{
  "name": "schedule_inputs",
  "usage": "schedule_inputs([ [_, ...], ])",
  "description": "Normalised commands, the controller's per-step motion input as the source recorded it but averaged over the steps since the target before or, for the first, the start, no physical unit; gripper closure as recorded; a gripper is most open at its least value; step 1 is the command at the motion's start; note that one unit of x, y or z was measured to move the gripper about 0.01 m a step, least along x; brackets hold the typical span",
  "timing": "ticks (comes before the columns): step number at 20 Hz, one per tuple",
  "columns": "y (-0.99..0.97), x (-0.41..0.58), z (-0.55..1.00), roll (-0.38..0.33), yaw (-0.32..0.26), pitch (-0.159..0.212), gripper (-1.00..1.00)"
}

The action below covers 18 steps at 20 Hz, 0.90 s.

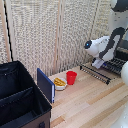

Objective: With care, position your gripper close to the oven tray handle. Make sure to grip the handle tightly. Delicately and attentively pull the tray out from the oven.

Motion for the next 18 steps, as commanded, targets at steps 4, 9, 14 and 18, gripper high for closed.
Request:
schedule_inputs([
  [4,-0.30,0.000,0.07,0.000,0.004,0.000,1.00],
  [9,-0.17,0.000,0.17,0.119,0.020,0.021,1.00],
  [14,-0.03,0.000,0.24,0.217,0.020,0.063,1.00],
  [18,0.20,0.000,0.21,0.201,0.003,0.062,1.00],
])
